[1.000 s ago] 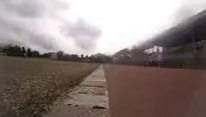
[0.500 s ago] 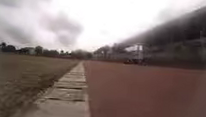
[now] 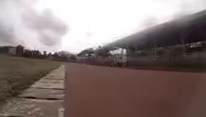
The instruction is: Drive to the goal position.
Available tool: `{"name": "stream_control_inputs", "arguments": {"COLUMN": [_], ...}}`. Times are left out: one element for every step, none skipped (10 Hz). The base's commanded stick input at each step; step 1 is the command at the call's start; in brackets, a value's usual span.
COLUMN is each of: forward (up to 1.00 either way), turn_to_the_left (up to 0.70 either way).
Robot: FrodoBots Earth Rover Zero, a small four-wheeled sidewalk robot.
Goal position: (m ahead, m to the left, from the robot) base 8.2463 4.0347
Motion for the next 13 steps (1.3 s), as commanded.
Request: {"name": "stream_control_inputs", "arguments": {"forward": [1.00, 1.00, 1.00, 1.00, 1.00, 1.00, 1.00, 1.00, 1.00, 1.00, 1.00, 1.00, 1.00], "turn_to_the_left": [0.00, 0.00, 0.00, 0.00, 0.00, 0.23, 0.38, 0.40, 0.34, 0.10, 0.00, 0.00, 0.00]}}
